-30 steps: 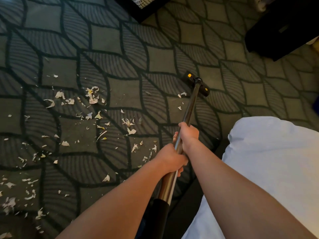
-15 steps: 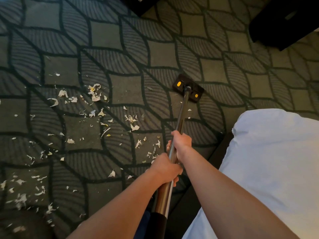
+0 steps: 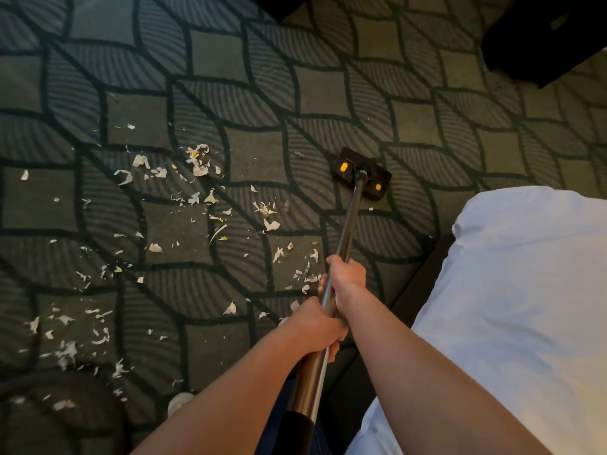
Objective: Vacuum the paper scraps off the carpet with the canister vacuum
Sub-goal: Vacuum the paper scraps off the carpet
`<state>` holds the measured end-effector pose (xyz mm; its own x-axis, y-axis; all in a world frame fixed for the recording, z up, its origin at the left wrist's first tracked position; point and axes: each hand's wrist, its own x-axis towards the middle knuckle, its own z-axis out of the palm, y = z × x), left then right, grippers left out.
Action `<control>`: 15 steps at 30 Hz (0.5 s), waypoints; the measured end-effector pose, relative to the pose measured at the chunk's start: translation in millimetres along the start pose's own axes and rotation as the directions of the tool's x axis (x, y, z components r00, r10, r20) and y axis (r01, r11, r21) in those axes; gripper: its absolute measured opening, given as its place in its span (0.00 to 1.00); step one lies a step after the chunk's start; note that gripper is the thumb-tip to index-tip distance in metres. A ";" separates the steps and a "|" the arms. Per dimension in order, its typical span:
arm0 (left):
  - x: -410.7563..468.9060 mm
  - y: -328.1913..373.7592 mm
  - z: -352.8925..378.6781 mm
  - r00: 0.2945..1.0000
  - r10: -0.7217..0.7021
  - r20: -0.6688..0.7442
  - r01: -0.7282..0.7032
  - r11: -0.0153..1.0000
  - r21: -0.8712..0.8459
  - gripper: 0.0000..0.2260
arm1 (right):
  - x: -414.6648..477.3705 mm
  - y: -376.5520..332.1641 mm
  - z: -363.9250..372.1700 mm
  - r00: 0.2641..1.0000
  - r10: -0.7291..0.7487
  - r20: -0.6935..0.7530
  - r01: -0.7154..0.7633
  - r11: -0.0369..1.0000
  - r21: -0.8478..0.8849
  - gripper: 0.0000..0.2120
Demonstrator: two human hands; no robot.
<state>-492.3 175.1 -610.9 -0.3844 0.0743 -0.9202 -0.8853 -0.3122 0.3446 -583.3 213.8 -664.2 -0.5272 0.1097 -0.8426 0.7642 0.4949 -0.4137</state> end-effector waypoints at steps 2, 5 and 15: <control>0.4 -10.1 0.0 1.000 -0.004 0.005 0.003 0.999 0.032 0.11 | -3.7 8.9 -0.7 1.000 0.010 -0.012 -0.010 1.000 0.009 0.13; -1.4 -23.0 2.0 1.000 -0.014 0.013 0.013 0.997 0.070 0.12 | -8.8 22.8 -2.1 0.999 0.036 -0.026 -0.035 0.999 0.027 0.12; -22.2 -47.1 -7.8 0.999 -0.029 -0.013 0.031 0.990 0.136 0.07 | -28.7 48.8 10.9 0.997 0.076 -0.010 -0.075 0.995 0.062 0.15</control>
<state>-440.1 180.8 -608.1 -0.3549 0.0711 -0.9322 -0.9240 -0.1782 0.3382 -526.8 225.4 -663.9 -0.4710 0.1557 -0.8683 0.8234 0.4306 -0.3695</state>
